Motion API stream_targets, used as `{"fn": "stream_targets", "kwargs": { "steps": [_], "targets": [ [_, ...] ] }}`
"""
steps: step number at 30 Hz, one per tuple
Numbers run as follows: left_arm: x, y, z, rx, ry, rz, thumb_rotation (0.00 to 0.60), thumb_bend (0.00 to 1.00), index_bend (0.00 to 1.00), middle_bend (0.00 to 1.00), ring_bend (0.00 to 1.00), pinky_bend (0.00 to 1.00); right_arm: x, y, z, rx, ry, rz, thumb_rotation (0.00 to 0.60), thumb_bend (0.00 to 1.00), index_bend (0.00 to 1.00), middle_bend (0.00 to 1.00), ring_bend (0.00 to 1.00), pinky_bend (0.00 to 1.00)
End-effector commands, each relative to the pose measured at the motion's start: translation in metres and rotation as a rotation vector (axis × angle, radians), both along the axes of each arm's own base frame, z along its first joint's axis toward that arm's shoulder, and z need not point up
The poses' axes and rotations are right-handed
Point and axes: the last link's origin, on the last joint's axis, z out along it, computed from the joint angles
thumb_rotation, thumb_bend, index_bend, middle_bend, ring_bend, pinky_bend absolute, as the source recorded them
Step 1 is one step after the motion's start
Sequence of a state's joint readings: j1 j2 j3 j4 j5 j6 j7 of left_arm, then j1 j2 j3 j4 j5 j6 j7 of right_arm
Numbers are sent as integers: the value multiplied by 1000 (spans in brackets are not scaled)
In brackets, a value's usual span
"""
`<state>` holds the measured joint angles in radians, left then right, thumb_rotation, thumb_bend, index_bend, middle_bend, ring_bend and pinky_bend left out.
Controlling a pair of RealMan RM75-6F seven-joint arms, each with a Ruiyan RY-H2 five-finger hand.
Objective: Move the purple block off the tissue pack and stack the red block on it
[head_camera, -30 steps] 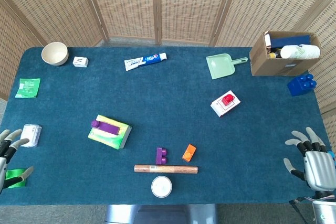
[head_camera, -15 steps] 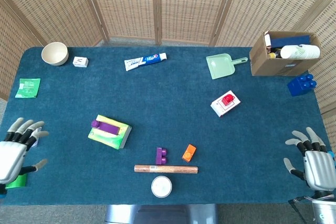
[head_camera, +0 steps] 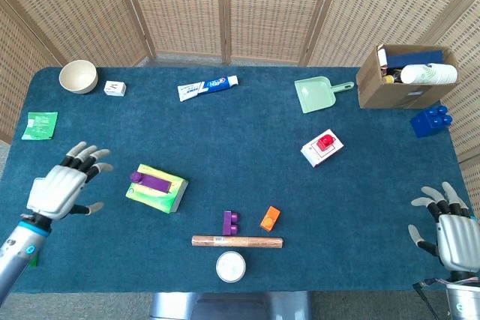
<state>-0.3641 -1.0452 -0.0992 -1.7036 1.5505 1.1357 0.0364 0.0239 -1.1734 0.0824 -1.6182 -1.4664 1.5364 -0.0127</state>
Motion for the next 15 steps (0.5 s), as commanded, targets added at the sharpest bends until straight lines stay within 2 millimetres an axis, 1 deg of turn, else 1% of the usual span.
{"fn": "stream_targets", "kwargs": {
  "steps": [1,4,9,15],
  "targets": [
    [10,22,-15,-46,18,-9,600,209,281,143,99,0,0,-2,-1,-1,2,-7,600,262,378,238,70,206],
    [14,29,-23,-72,23,-9,600,244,264,134,93,0,0,-3,-1,-1,7,-13,600,262,378,238,70,209],
    [21,40,-39,-109,39,-24,600,260,257,122,84,0,-1,-5,-1,-1,11,-22,598,262,378,238,70,209],
    [27,47,-52,-139,46,-37,600,324,257,119,80,0,-3,-5,0,-4,14,-32,600,263,378,238,70,210]
  ]
}}
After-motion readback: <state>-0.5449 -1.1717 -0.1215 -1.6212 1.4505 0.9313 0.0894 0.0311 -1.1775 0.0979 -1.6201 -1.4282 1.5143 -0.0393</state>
